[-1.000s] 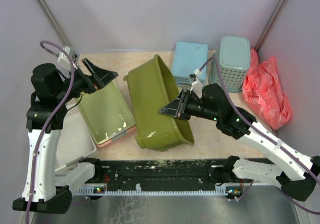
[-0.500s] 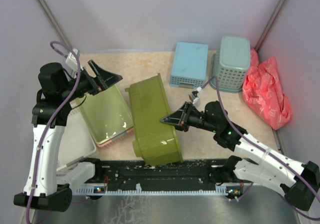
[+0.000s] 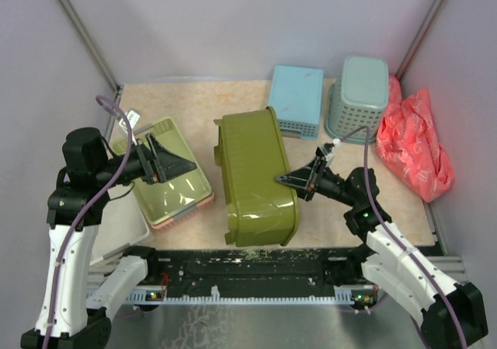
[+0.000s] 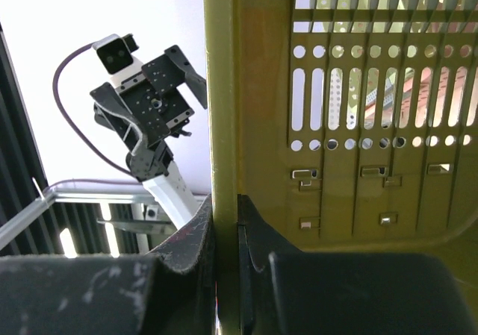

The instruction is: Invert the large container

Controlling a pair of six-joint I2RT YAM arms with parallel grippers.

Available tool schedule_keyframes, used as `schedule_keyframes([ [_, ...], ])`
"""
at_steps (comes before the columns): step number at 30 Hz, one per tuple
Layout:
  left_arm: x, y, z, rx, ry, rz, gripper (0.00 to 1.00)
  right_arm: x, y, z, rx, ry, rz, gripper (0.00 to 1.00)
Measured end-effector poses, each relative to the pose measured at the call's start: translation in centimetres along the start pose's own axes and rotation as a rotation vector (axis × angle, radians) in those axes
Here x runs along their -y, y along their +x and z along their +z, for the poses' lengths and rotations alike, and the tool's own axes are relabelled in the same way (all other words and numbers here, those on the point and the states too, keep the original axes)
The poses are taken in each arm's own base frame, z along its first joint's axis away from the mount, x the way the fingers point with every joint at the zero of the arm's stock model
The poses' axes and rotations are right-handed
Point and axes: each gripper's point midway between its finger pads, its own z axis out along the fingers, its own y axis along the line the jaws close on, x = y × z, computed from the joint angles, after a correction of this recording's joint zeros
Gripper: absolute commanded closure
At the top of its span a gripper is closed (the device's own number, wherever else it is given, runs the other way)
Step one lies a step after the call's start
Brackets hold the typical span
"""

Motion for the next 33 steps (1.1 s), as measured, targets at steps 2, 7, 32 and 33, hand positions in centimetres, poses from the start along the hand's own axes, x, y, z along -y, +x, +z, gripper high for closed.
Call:
schedule_keyframes([
  [2,-0.2,0.7,0.0,-0.019,0.004,-0.006,0.01,0.0,0.1,-0.4,-0.013,0.0,-0.008,1.0],
  [7,-1.1,1.8,0.8,-0.075,0.019,-0.049,0.01,0.4,0.3,-1.8,-0.005,-0.056,0.016,0.95],
  [32,-1.8,1.5,2.5,-0.104,0.056,-0.081,0.01,10.7,-5.0,-5.3,0.12,0.418,0.037,0.34],
  [33,-1.8,1.4,2.5,-0.103,0.054,-0.081,0.01,10.9,-5.3,-5.6,0.128,0.484,0.012,0.33],
])
